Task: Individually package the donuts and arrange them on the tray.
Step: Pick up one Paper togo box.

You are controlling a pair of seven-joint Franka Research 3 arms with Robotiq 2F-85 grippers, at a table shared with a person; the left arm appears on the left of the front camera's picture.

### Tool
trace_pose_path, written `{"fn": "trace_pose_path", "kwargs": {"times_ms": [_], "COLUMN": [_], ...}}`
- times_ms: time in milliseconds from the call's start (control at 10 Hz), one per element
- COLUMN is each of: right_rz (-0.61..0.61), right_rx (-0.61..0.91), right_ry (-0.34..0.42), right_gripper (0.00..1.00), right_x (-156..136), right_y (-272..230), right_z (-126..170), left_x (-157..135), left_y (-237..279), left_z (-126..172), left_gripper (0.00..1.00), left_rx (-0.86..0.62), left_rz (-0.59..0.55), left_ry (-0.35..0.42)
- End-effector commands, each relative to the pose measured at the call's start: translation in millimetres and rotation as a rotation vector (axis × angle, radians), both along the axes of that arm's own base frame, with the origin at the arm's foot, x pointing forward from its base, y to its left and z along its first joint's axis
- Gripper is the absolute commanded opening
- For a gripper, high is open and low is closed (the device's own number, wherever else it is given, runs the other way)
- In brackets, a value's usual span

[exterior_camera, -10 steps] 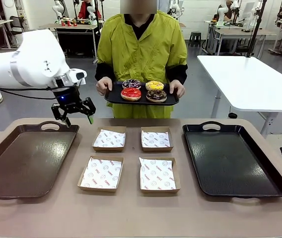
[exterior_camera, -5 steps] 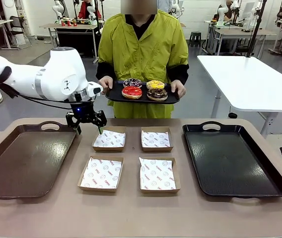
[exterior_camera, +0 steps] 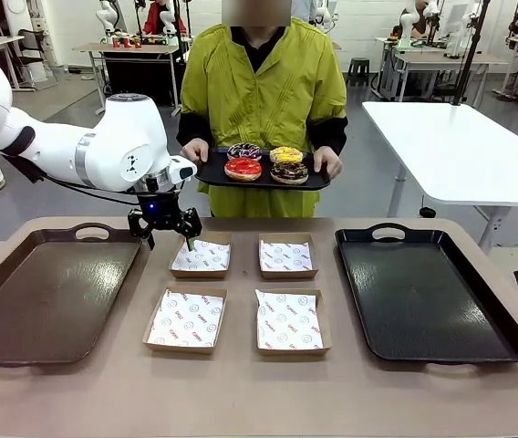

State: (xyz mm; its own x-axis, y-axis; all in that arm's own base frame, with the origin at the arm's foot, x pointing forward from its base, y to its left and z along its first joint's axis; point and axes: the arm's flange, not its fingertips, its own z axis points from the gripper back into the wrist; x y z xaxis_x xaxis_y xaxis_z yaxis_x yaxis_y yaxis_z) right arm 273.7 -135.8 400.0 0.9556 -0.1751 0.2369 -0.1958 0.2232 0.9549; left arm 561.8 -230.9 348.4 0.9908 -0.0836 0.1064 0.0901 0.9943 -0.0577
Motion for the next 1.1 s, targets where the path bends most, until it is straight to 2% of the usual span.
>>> {"fn": "trace_pose_path", "kwargs": {"times_ms": [0, 600, 1000], "right_rz": [0.002, 0.002, 0.002], "right_rx": [0.01, 0.01, 0.01], "right_ry": [-0.007, -0.007, -0.007], "right_gripper": [1.0, 1.0, 1.0], "right_x": [1, 1, 1], "right_y": [0, 0, 0], "right_z": [0, 0, 0], "left_x": [-1, 2, 26], "left_y": [2, -3, -18], "left_z": [2, 0, -11], "left_gripper": [1.0, 1.0, 1.0], "left_rx": [-0.002, 0.022, 0.1], "left_rz": [0.004, 0.006, 0.026], "left_ry": [0.003, 0.005, 0.017]}}
